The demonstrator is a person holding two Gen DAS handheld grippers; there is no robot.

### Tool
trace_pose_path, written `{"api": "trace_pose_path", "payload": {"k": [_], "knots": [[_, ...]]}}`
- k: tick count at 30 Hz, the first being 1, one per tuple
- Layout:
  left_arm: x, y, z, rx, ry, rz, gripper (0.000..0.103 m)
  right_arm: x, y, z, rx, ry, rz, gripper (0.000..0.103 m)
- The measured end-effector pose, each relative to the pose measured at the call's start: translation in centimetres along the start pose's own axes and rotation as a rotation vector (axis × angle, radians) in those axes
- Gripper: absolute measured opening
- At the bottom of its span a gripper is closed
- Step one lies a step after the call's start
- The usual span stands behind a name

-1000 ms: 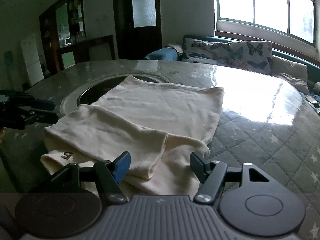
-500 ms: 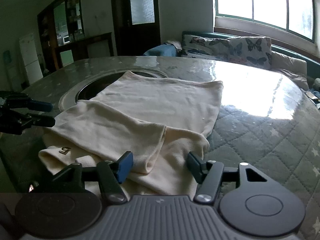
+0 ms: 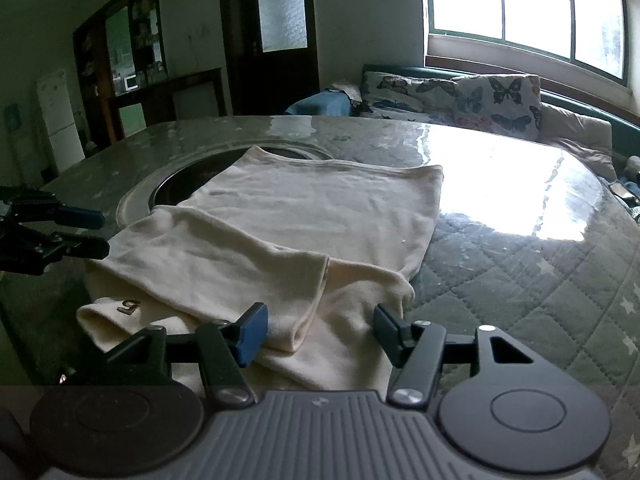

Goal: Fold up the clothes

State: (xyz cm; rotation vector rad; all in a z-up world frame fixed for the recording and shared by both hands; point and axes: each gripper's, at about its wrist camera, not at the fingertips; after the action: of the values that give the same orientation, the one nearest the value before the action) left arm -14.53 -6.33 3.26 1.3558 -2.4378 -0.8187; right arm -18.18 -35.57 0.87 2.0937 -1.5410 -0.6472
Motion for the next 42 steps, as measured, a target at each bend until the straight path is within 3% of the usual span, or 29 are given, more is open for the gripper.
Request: {"api": "trace_pose_path", "payload": {"k": [14, 23, 26, 42], "knots": [[0.4, 0.4, -0.3, 0.009, -0.014, 0.008, 0.053, 0.3, 0.2, -0.1, 0.010, -0.011, 0.004, 0.042], [0.7, 0.6, -0.5, 0.016, -0.029, 0.011, 0.054, 0.4, 0.6, -0.2, 0.025, -0.011, 0.016, 0.045], [0.6, 0.7, -0.5, 0.019, -0.028, 0.008, 0.054, 0.5, 0.7, -0.3, 0.031, -0.013, 0.016, 0.052], [0.9, 1.1, -0.8, 0.031, -0.030, 0.020, 0.054, -0.1, 0.4, -0.2, 0.014, -0.001, -0.005, 0.052]]}}
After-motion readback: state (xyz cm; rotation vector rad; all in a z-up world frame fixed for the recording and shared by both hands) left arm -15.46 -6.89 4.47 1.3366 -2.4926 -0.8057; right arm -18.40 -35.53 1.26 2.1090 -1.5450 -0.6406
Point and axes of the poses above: each gripper's, at about its wrist camera, not at the fingertips, and y roughly against the way its jaws point, x to its right, z to its underside, and after that the axes turned 3 degrees about -z, right-handed
